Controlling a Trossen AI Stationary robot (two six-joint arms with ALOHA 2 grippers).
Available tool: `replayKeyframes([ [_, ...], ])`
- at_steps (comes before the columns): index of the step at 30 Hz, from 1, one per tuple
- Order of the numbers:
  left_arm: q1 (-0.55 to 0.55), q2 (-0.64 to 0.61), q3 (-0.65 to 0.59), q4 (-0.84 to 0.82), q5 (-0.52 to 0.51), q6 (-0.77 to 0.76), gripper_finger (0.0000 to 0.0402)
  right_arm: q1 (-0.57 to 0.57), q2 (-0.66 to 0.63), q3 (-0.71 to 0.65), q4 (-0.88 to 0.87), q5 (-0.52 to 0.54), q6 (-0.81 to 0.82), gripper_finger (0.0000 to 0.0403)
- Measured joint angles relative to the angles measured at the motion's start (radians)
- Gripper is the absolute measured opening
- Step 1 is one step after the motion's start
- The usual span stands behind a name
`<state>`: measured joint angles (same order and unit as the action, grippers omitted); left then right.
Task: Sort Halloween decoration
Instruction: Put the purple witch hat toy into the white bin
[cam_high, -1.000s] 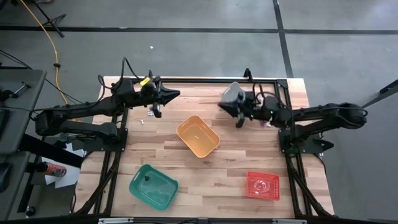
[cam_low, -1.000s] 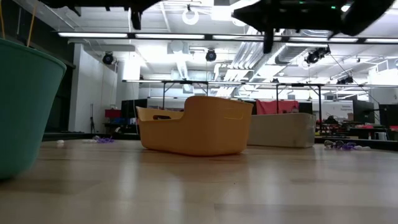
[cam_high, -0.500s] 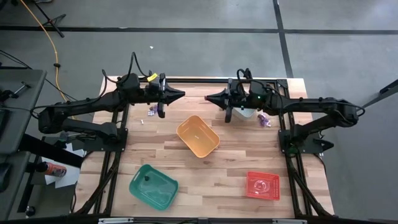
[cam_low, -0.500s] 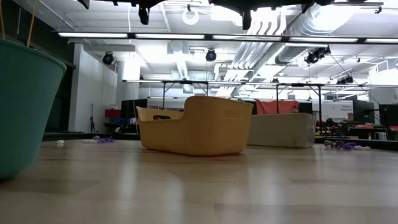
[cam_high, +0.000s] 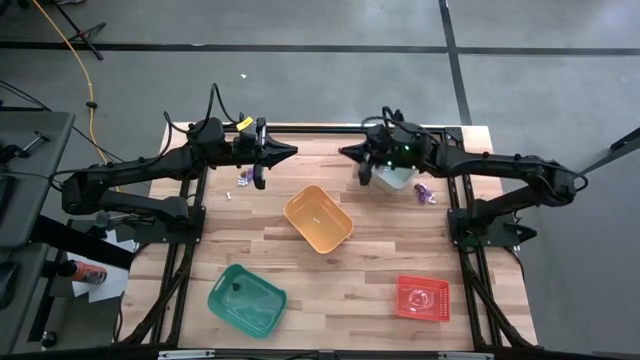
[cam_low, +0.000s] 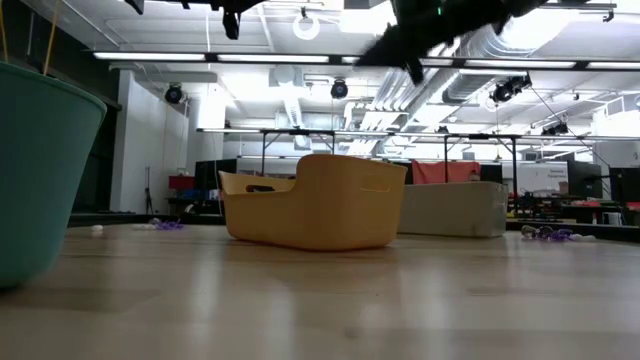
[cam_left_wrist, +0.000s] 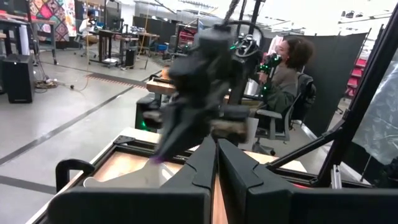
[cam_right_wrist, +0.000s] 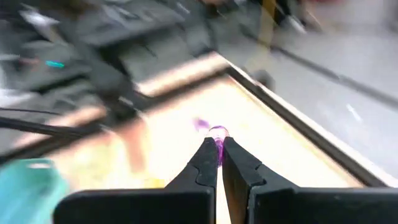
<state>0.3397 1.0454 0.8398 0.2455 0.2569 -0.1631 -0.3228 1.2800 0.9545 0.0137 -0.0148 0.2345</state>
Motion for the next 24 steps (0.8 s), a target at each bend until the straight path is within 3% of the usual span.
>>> replayKeyframes([
  [6,0.000,0.000,0.000,-0.001,-0.001,-0.009,0.0007,-0.156,0.003,-0.028,-0.379,0.147,0.170,0.0000],
  [9,0.000,0.000,0.000,-0.002,-0.001,-0.009,0.0007,-0.221,0.004,-0.102,-0.465,0.152,0.249,0.0000],
  [17,0.000,0.000,0.000,-0.002,-0.008,-0.009,0.0007,-0.284,0.004,-0.316,-0.252,0.117,0.490,0.0000],
  [24,0.000,0.000,0.000,-0.002,-0.040,-0.009,0.0007,-0.293,0.005,-0.354,-0.236,0.119,0.546,0.0000],
])
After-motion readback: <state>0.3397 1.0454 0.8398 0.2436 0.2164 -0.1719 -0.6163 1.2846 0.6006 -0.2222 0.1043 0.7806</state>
